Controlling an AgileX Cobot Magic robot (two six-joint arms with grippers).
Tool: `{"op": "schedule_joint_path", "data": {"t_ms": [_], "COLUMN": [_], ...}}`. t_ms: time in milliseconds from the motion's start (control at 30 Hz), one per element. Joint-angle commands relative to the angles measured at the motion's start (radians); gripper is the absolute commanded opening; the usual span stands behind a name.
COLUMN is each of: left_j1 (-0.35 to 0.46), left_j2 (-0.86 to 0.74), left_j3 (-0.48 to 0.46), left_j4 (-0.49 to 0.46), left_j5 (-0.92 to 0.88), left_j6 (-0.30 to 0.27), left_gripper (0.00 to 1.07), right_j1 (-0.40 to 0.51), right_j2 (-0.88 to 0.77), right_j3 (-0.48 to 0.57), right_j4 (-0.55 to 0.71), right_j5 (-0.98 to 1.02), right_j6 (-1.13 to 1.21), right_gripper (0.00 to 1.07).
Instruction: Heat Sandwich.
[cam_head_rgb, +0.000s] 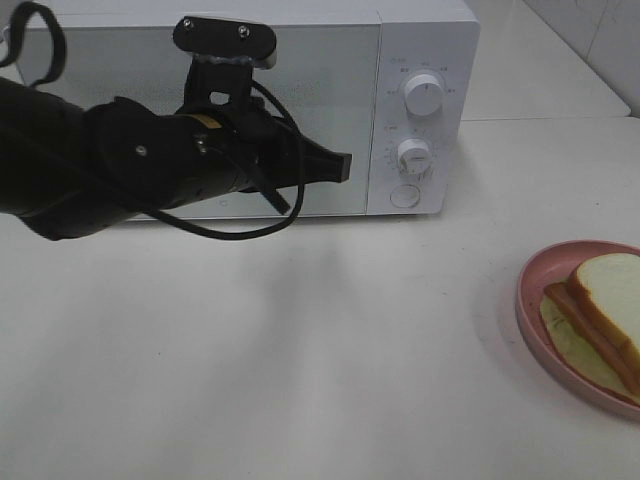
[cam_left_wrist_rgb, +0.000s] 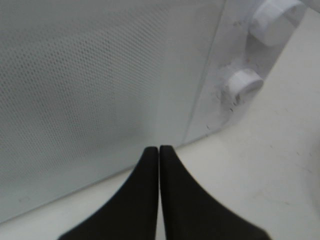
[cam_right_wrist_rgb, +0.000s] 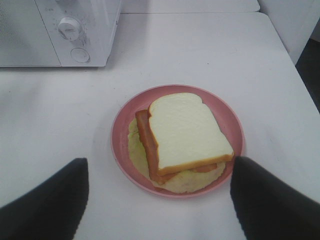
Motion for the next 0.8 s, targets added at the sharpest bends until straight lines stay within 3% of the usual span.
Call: {"op": "schedule_joint_path", "data": {"t_ms": [33, 100, 133, 200, 467, 600, 733, 767, 800], "left_j1": [-0.003, -0.003, -0.003, -0.003, -0.003, 0.031, 0.168, 0.168, 0.236], "left_j2": [-0.092, -0.125, -0.125, -0.161, -0.261, -0.318, -0.364, -0.364, -0.381], "left_j3": [0.052, 0.075, 0.075, 0.103, 0.17, 0.18, 0.179, 0.179, 0.178], "left_j4": [-0.004, -0.006, -0.006, -0.003, 0.046, 0.1, 0.103, 0.103, 0.111], "left_j5": [0.159, 0.188, 0.188, 0.196, 0.315, 0.482, 0.695, 0.695, 0.785], "left_j6": [0.003, 0.003, 0.003, 0.003, 0.038, 0.036, 0.026, 0.026, 0.021], "left_gripper": [0.35, 0.68, 0.68, 1.01, 0.98, 0.98, 0.98, 0.98, 0.98], "right_j1": [-0.008, -0.008, -0.008, -0.008, -0.008, -0.008, -0.008, -0.008, -0.008], "right_j2": [-0.027, -0.027, -0.027, -0.027, -0.027, -0.027, -0.027, -0.027, -0.027], "right_j3": [0.001, 0.001, 0.001, 0.001, 0.001, 0.001, 0.001, 0.001, 0.001], "right_j4": [0.003, 0.003, 0.003, 0.003, 0.003, 0.003, 0.003, 0.003, 0.003], "right_j5": [-0.014, -0.014, -0.014, -0.014, -0.014, -0.014, -0.014, -0.014, -0.014], "right_j6": [-0.008, -0.008, -0.008, -0.008, -0.008, -0.008, -0.008, -0.008, -0.008], "right_gripper": [0.75, 0.75, 0.75, 0.75, 0.75, 0.75, 0.75, 0.75, 0.75]}}
